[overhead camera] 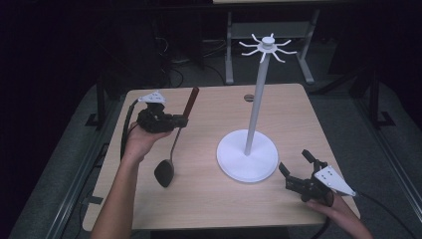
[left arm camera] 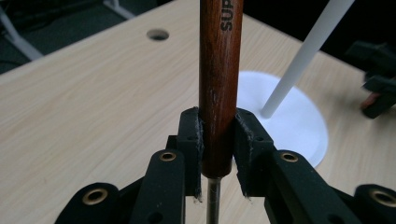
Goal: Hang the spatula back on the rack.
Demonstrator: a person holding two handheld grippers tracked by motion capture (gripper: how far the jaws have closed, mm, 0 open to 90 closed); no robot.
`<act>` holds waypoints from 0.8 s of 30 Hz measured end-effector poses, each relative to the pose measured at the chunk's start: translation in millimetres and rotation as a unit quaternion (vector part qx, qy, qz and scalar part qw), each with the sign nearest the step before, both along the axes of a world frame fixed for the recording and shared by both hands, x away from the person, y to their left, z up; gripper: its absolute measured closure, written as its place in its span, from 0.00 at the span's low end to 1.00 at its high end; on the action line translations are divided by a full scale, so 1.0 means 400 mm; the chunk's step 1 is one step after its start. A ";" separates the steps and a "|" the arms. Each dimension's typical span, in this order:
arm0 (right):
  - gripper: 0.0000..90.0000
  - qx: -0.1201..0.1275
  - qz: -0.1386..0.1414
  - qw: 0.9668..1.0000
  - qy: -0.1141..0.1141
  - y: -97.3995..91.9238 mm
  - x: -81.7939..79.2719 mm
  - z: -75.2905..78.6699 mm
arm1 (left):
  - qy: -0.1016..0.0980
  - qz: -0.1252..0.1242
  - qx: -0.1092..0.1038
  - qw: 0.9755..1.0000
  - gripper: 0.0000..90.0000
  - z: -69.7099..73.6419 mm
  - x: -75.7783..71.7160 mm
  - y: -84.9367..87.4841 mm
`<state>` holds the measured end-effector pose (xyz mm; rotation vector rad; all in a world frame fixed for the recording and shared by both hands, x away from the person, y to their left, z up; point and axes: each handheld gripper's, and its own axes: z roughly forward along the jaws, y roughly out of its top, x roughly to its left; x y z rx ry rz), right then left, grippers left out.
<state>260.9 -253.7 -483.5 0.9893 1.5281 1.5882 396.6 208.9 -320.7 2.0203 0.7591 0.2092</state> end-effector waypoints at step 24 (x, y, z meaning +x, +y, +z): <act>0.06 -0.005 0.000 1.000 0.000 0.001 -0.001 0.000 | -0.070 -0.064 -0.052 0.994 0.81 0.125 -0.059 -0.066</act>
